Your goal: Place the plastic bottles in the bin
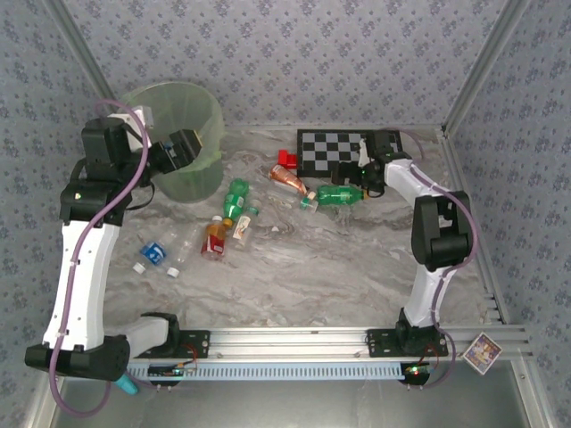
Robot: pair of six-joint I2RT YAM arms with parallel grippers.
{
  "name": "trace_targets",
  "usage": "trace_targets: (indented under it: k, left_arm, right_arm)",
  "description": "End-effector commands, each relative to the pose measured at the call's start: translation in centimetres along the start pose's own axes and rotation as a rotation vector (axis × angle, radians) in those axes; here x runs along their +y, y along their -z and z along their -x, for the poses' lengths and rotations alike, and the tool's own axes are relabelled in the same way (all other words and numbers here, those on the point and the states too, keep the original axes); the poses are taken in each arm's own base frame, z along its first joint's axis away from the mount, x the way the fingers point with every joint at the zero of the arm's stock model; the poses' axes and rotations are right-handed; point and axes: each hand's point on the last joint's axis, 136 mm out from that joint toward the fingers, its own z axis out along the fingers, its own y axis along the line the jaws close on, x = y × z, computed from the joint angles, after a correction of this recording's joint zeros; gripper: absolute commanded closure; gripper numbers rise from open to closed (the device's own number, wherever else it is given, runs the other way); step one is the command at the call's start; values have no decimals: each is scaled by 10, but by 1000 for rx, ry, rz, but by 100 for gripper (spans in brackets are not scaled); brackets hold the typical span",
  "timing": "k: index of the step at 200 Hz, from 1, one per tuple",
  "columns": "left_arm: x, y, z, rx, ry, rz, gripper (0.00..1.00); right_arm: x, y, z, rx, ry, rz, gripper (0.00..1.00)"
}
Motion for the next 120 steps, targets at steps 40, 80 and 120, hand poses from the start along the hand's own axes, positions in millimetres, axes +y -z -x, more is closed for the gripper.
trace_targets:
  k: [40, 80, 120]
  left_arm:
    - [3, 4, -4, -10, -11, 11, 0]
    - [5, -1, -6, -2, -12, 9, 0]
    - [5, -7, -9, 14, -13, 0, 0]
  right_arm:
    - [12, 6, -24, 42, 9, 55, 0]
    - [17, 16, -46, 53, 31, 44, 1]
    - [20, 14, -62, 65, 60, 27, 3]
